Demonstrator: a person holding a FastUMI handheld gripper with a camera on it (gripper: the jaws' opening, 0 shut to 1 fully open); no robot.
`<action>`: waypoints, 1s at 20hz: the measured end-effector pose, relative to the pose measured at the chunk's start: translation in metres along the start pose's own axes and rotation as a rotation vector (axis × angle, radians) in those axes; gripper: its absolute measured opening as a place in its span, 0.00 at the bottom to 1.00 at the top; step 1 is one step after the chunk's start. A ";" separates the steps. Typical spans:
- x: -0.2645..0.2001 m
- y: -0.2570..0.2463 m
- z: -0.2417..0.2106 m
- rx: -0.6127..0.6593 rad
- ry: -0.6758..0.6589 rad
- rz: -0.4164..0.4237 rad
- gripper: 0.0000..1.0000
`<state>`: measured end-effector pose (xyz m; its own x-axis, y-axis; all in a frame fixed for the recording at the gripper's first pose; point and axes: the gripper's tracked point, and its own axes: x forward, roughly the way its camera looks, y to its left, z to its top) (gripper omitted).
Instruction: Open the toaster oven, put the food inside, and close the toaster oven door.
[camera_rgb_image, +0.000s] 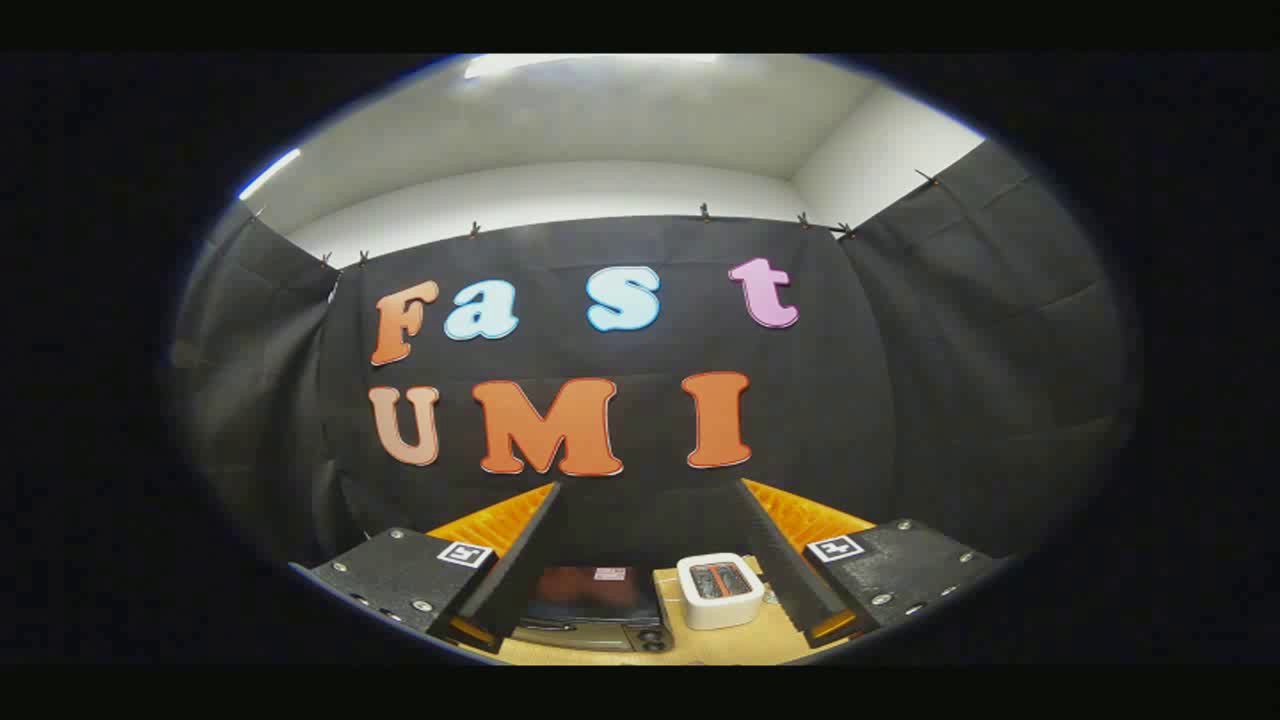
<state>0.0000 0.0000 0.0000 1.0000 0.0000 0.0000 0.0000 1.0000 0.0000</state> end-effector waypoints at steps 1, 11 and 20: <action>0.000 0.001 0.001 -0.004 0.000 -0.001 0.98; 0.000 0.012 -0.019 -0.035 0.042 0.038 0.98; 0.011 0.034 -0.048 -0.021 0.081 0.063 0.98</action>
<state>0.0106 0.0338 -0.0481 0.9948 0.0620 -0.0813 -0.0637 0.9978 -0.0185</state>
